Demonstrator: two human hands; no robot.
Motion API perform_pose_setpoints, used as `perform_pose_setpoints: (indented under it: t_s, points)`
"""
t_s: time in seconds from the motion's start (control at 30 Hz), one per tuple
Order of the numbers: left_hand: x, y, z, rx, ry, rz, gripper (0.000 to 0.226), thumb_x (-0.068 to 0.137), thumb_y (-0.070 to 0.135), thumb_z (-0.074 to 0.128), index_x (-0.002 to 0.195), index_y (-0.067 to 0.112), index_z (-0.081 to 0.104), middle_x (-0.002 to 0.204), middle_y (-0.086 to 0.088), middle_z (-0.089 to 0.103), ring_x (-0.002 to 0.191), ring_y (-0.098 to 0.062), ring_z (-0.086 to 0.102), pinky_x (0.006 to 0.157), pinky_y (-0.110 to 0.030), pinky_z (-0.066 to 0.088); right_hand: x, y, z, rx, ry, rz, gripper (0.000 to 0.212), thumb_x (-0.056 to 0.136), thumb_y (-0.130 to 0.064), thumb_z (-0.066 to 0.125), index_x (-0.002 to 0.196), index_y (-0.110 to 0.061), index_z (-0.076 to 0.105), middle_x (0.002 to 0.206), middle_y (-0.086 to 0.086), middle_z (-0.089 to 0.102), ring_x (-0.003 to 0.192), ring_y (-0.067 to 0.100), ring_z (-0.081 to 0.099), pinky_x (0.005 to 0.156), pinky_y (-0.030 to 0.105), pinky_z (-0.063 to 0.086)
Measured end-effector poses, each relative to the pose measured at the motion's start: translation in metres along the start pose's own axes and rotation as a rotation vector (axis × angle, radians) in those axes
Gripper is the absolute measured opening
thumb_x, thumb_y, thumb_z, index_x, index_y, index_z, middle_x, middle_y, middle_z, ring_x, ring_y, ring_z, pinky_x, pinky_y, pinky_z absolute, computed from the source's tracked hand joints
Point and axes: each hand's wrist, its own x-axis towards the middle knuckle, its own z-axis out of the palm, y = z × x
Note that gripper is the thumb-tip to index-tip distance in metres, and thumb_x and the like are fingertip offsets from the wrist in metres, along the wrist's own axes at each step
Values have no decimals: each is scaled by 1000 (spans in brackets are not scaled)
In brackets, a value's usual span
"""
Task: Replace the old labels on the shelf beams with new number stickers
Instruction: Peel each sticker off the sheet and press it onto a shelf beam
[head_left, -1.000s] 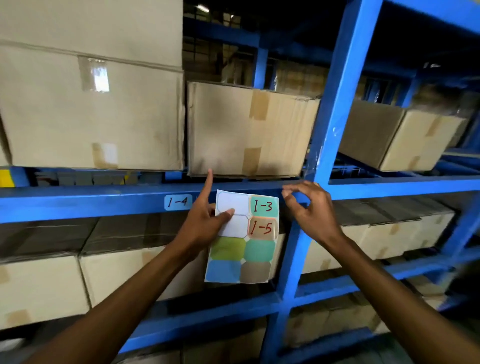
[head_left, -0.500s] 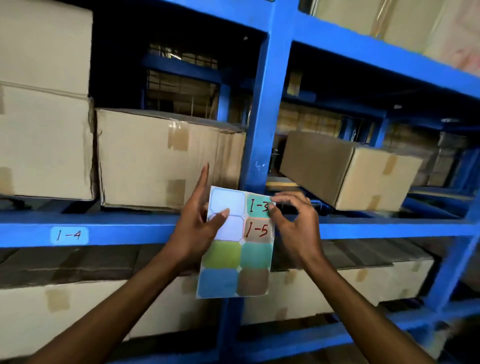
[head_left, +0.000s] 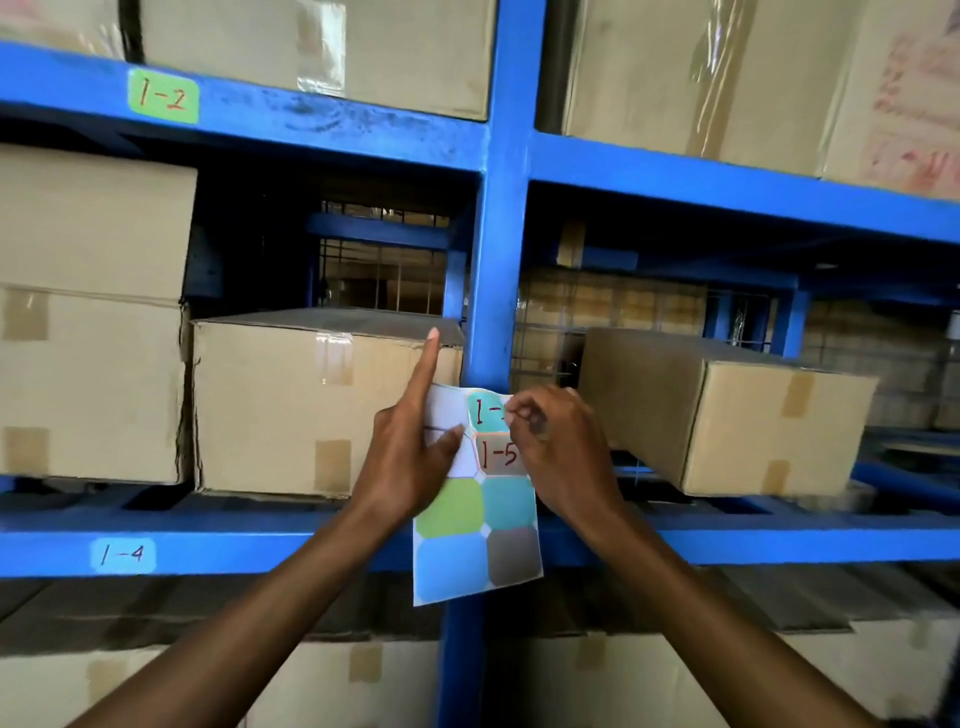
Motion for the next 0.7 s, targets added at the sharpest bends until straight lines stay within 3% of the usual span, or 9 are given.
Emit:
perform_pose_setpoints:
  t_s: [0.1,0.23,0.3,0.37,0.43,0.47,0.53,0.6,0.7]
  points:
    - [9,2,0,-50,53,-58,87,84,4,65,147,40,17,102,5,63,82,-15,65,68,-18,49,10,0,-14,-2,13,-33,4,86,-12,57,82,-14,58,94,3,64,93,20,55,77,45,51]
    - [14,3,2,-59,-81,45,80,87,4,61,143,39,15,97,8,63,71,12,65,58,-2,48,17,0,-29,256,-149,118,7,89,-10,56,83,-9,54,95,5,63,92,16,62,71,36,58]
    - [18,4,5,-17,-101,166,74,89,5,59,147,26,18,81,10,61,70,12,62,54,-1,43,20,1,-34,351,-188,220,4,90,-8,55,86,-6,55,99,15,66,92,19,64,71,34,55]
    - [23,2,8,76,-93,242,72,90,13,57,149,24,17,71,7,57,61,-1,57,51,-16,39,24,4,-40,457,-166,332,8,90,-6,54,94,-1,59,101,24,67,88,19,63,71,28,50]
    - [31,2,15,120,-81,229,75,91,14,57,149,32,13,77,-7,61,61,-8,50,61,-35,42,32,12,-49,539,-107,422,15,90,-6,55,100,3,61,103,27,68,84,19,62,71,25,47]
    - [36,2,20,126,-71,216,78,90,12,58,148,36,12,78,-11,62,63,-14,50,65,-37,44,37,17,-55,561,-76,437,16,89,-6,55,100,3,61,103,26,68,85,19,62,72,25,48]
    - [46,3,26,130,-60,226,79,89,10,58,147,40,13,68,-6,58,60,-8,48,60,-25,41,49,28,-68,585,-50,438,14,89,-9,57,99,0,62,99,20,70,87,16,66,74,25,51]
    - [61,8,36,132,-31,249,79,89,11,59,146,42,15,57,-1,49,54,-5,43,51,-17,33,65,43,-84,584,-17,380,9,87,-10,60,94,-5,62,89,6,70,80,2,66,68,15,53]
    - [97,31,57,136,-1,264,81,87,11,61,146,45,17,64,-16,54,53,-5,39,50,-14,30,104,67,-118,537,89,249,7,84,-9,65,88,-10,60,79,-5,66,71,-4,65,56,8,52]
